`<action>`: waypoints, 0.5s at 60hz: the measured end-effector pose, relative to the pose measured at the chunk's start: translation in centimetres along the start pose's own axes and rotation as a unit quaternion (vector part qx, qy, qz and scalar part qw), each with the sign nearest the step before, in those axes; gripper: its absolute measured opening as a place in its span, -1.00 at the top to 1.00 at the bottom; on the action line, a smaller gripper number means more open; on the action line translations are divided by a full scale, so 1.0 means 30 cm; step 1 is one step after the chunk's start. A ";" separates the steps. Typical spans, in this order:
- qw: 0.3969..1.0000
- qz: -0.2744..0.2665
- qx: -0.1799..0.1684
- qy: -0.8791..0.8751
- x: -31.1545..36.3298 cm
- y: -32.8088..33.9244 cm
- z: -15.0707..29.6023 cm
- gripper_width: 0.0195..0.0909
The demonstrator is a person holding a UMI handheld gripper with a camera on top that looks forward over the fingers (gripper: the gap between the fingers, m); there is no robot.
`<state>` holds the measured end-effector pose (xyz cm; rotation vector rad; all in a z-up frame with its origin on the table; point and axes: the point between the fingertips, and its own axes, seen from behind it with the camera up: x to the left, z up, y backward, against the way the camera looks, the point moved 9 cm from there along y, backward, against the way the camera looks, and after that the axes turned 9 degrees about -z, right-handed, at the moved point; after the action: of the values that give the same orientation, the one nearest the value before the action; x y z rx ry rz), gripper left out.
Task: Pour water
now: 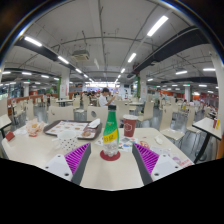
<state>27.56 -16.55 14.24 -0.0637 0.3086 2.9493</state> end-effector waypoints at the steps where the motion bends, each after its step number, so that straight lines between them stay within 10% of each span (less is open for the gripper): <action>1: 1.000 0.004 0.003 -0.003 0.010 0.037 0.001 -0.81; 30: 0.997 0.072 0.001 0.033 0.254 0.612 -0.137 -0.81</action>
<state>16.91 -33.79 13.44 -0.1441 0.3384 3.0949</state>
